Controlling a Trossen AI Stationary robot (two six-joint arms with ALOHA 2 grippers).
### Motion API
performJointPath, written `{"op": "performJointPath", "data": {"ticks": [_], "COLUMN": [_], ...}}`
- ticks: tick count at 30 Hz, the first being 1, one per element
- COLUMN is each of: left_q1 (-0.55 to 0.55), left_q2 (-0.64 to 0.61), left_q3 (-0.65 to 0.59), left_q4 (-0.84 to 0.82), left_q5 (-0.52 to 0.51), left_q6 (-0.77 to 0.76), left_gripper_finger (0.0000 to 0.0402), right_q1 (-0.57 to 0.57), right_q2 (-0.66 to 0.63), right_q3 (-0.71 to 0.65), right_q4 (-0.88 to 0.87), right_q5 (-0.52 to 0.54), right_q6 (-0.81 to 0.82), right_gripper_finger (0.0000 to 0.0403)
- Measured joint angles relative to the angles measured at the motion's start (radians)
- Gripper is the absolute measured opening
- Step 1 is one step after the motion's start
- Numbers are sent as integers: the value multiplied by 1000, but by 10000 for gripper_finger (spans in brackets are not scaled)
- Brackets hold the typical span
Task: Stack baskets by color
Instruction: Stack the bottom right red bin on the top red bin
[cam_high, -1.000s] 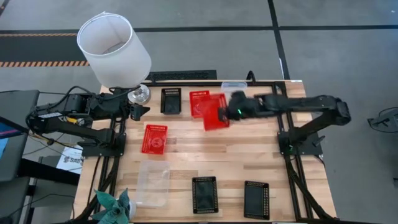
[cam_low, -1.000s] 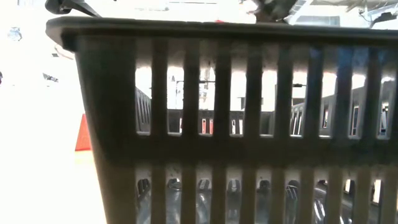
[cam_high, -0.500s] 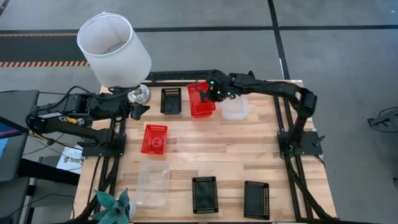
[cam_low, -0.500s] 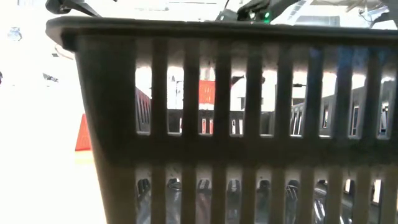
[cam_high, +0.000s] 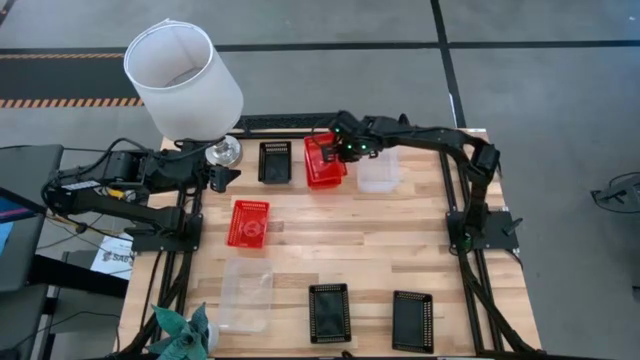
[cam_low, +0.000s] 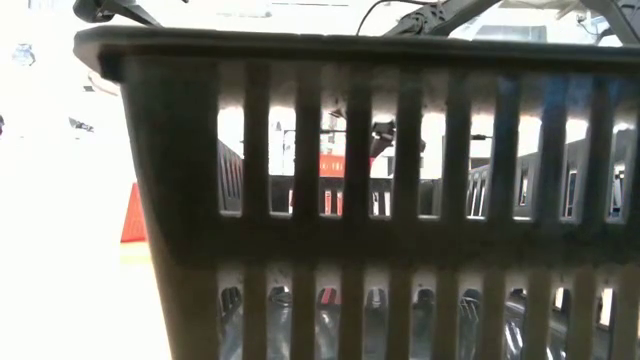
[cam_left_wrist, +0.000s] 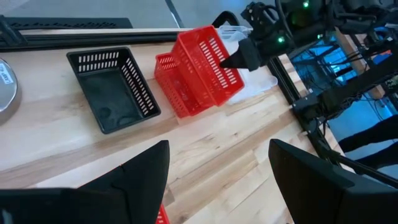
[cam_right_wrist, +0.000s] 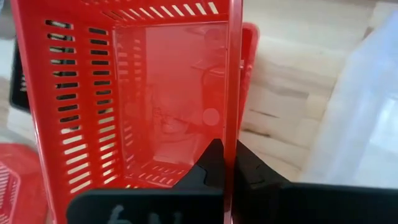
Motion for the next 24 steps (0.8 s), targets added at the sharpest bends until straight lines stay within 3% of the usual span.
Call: {"op": "performJointPath", "data": {"ticks": [24], "left_q1": [0], "left_q2": [0], "left_q3": [0], "left_q4": [0], "left_q5": [3], "left_q6": [0], "left_gripper_finger": [261], "right_q1": [20], "right_q2": [33], "right_q3": [0], "right_q4": [7], "right_q5": [32], "right_q6": [27], "right_gripper_finger": [30]}}
